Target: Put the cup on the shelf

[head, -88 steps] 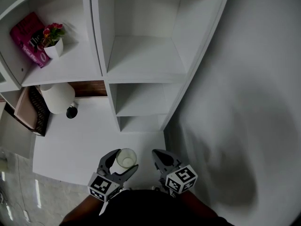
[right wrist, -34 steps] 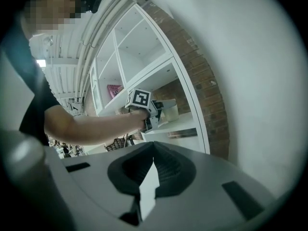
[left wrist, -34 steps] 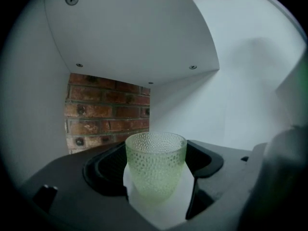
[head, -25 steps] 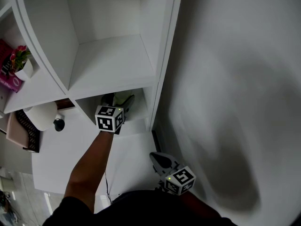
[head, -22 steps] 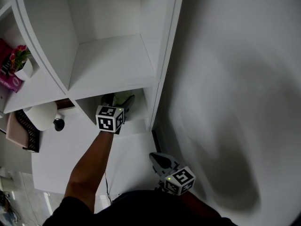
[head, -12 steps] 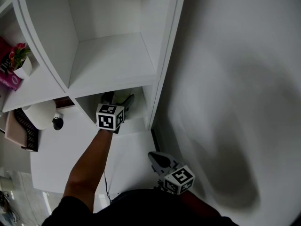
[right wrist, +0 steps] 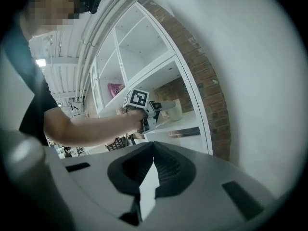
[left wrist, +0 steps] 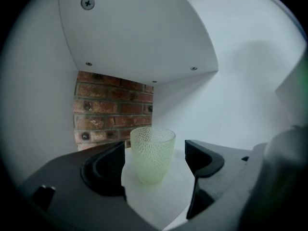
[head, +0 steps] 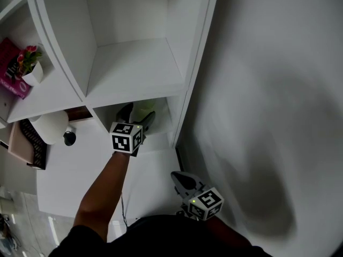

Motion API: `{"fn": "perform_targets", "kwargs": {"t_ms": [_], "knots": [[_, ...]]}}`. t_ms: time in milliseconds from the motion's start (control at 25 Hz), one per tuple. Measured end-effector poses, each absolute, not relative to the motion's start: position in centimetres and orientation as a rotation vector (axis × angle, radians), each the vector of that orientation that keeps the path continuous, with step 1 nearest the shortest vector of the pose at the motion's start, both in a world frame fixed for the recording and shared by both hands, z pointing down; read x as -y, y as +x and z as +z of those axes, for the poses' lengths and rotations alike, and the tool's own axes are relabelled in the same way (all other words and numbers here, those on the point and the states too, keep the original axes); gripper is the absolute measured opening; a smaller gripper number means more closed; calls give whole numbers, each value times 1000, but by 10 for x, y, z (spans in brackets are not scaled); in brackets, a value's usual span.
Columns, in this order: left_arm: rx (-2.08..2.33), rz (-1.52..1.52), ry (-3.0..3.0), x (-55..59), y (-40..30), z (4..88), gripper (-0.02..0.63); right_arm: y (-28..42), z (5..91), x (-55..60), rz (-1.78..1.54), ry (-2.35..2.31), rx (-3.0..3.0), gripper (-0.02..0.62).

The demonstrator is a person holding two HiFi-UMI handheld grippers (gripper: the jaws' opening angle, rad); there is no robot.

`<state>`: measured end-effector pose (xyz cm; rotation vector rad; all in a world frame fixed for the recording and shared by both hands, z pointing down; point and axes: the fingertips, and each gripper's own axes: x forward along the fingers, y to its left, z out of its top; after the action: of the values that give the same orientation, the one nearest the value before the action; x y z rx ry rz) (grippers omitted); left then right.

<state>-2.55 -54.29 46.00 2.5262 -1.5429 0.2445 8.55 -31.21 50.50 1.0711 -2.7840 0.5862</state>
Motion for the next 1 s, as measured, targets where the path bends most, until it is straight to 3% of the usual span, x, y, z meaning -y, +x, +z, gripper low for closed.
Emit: {"fn": "perform_targets", "kwargs": {"t_ms": [640, 1000], "knots": [[1523, 153, 2634, 452, -34, 423, 370, 63, 484, 304, 532, 1044, 2853, 5], [1481, 115, 2620, 400, -43, 429, 243, 51, 480, 294, 495, 989, 2858, 5]]}}
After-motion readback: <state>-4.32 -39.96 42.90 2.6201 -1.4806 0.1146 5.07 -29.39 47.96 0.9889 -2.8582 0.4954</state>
